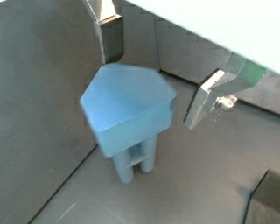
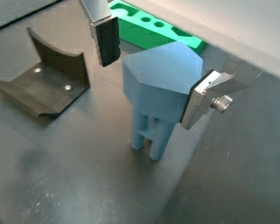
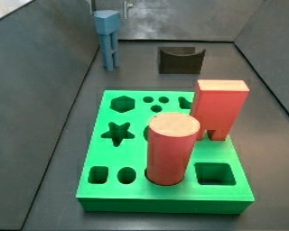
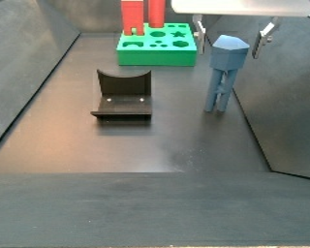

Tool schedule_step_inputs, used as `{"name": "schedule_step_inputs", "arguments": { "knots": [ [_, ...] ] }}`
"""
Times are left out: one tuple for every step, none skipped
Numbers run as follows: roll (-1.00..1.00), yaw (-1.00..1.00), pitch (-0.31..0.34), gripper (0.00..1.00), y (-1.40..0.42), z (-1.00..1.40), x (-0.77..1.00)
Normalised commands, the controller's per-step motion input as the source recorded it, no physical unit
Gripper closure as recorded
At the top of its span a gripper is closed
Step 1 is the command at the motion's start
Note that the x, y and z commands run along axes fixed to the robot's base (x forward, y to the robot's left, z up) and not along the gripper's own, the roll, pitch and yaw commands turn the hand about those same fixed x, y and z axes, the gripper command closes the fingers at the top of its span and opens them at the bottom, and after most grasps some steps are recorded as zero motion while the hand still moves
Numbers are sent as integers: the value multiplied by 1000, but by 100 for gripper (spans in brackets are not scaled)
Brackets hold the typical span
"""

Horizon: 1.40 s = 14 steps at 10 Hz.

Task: Pick up the 3 prong object. Move up. Move to above the board. Insert the 3 prong object.
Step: Pick up the 3 prong object.

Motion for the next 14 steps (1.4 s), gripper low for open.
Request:
{"name": "schedule_step_inputs", "arguments": {
  "knots": [
    [17,-391,-67,0,-174,-177,-120],
    [14,-446,-70,0,-120,-234,-86],
    [24,-534,-51,0,-80,-274,-9],
    [33,-606,-60,0,-74,-331,-43],
    [37,-620,-63,0,-60,-457,-26],
    [0,120,40,0,0,0,0],
    [0,0,-10,0,0,0,0],
    [0,0,0,0,0,0,0],
    [0,0,0,100,0,0,0],
    [0,0,0,100,0,0,0],
    [0,0,0,100,0,0,0],
    [0,0,0,100,0,0,0],
    [0,0,0,100,0,0,0],
    [0,0,0,100,0,0,0]
  ]
}}
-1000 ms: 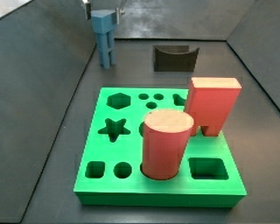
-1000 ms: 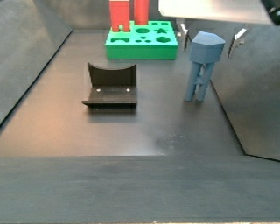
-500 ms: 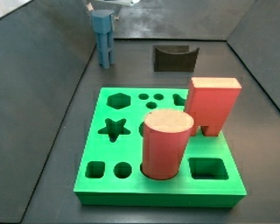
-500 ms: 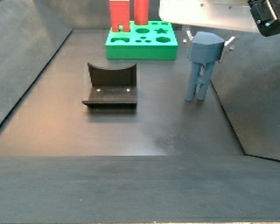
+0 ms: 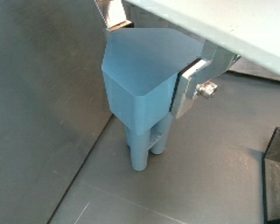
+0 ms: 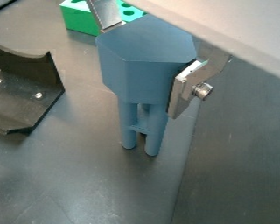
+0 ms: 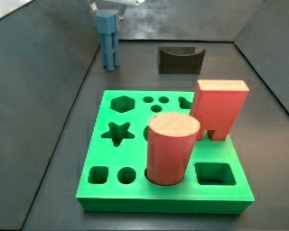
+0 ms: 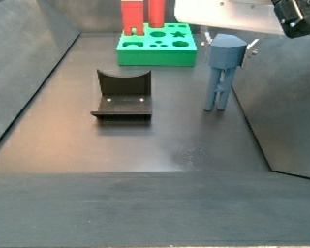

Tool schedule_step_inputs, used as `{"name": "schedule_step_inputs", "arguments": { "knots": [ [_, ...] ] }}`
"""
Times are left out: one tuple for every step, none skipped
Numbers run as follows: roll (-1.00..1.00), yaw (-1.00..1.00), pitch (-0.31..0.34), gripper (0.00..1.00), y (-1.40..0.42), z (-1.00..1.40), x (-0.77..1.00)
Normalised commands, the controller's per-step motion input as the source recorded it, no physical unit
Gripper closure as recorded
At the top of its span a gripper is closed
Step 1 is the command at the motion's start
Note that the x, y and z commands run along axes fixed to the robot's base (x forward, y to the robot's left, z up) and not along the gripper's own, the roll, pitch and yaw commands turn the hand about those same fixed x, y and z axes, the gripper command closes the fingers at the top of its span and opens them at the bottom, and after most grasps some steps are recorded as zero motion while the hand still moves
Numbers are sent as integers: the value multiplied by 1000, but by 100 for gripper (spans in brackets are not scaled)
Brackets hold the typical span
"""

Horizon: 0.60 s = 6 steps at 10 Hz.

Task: Pick up the 3 prong object. Move up. Move to above the board. Insert the 3 prong object.
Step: Pick up the 3 prong object, then move up.

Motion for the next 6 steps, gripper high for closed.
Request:
{"name": "schedule_step_inputs", "arguments": {
  "knots": [
    [0,0,0,100,0,0,0],
    [0,0,0,100,0,0,0],
    [0,0,0,100,0,0,0],
    [0,0,0,100,0,0,0],
    [0,0,0,100,0,0,0],
    [0,0,0,100,0,833,0]
  ]
}}
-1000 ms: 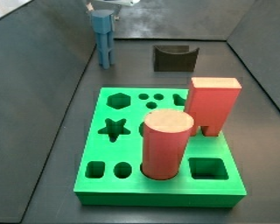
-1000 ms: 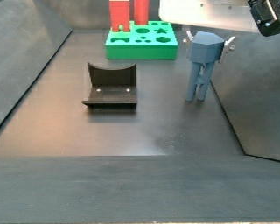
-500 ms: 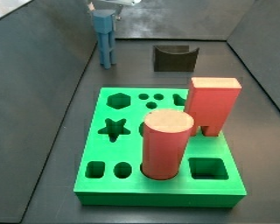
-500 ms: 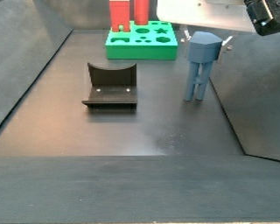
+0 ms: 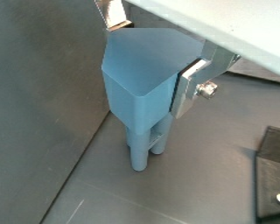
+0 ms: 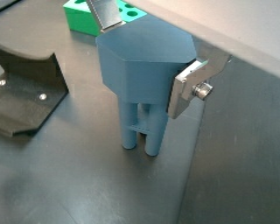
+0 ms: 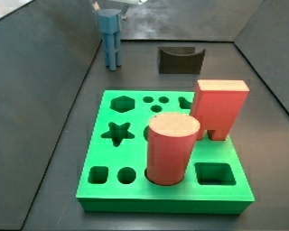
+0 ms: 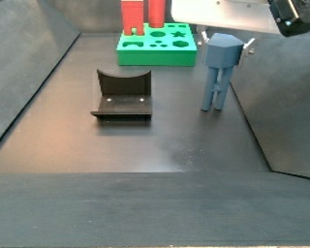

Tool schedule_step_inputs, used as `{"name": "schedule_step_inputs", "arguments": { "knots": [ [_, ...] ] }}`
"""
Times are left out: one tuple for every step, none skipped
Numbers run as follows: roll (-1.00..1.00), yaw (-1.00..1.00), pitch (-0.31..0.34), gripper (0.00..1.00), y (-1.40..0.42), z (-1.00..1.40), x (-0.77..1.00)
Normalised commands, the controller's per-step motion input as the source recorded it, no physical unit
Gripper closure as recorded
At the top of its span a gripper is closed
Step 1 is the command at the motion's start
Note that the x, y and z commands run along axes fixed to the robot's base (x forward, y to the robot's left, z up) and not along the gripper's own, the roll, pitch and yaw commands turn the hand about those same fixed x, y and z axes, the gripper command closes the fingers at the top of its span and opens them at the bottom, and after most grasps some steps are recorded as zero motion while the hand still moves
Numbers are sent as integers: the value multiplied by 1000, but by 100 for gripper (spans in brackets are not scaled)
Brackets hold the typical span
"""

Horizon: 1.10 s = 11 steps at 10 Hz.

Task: Pick up the 3 prong object. Move up. Move to above the board. Insert the 3 prong object.
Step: Move up, then move to above the board.

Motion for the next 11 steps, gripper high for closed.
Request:
{"name": "schedule_step_inputs", "arguments": {
  "knots": [
    [-6,36,34,100,18,780,-57],
    [4,28,56,100,14,655,-65],
    [20,19,55,100,12,528,-47],
    [42,10,59,100,14,338,-24],
    [55,6,69,100,14,191,-12],
    [-255,-138,67,100,-211,1000,19],
    [-251,-133,77,100,-213,1000,20],
    [-241,-100,71,100,-190,1000,15],
    [-213,-70,59,100,-164,1000,18],
    [-188,-54,60,100,-149,1000,21],
    [-169,-39,66,100,-135,1000,24]
  ]
}}
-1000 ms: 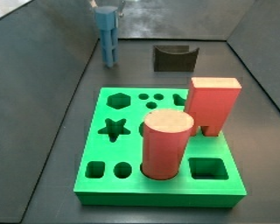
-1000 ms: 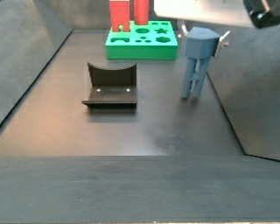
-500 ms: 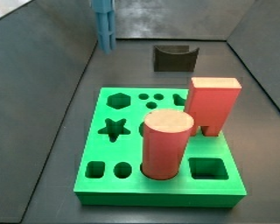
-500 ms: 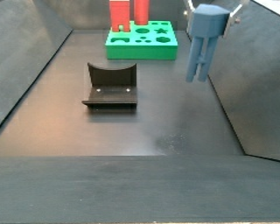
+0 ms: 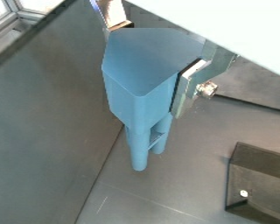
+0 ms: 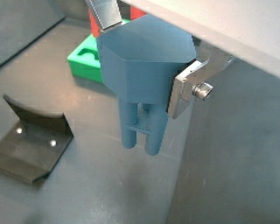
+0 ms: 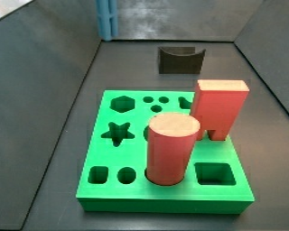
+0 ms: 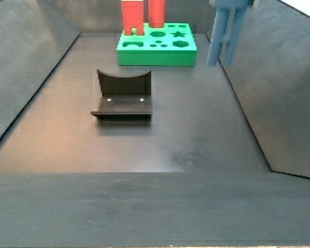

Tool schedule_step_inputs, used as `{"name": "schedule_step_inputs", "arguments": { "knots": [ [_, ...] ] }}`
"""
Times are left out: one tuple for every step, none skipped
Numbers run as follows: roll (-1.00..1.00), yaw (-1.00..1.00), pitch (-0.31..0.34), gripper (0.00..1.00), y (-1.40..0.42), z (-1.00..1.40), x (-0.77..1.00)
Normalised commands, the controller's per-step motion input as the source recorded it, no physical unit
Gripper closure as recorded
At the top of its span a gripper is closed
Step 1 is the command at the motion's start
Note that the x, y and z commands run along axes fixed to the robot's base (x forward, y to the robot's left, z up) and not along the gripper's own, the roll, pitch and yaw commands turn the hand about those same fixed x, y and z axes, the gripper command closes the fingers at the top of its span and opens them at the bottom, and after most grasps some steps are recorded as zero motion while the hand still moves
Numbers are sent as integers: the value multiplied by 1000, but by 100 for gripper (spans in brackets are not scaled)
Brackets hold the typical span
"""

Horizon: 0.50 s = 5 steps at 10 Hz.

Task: Pick up the 3 prong object. Move up. Move to above the board. Insert the 3 prong object.
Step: Move to above the board.

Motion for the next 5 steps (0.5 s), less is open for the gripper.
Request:
{"name": "schedule_step_inputs", "arguments": {
  "knots": [
    [-151,-27,69,100,-124,1000,29],
    [-124,-16,74,100,-109,1000,31],
    [-106,-7,76,100,-96,1000,31],
    [-91,-1,74,100,-71,853,29],
    [-76,6,76,100,-46,639,23]
  ]
}}
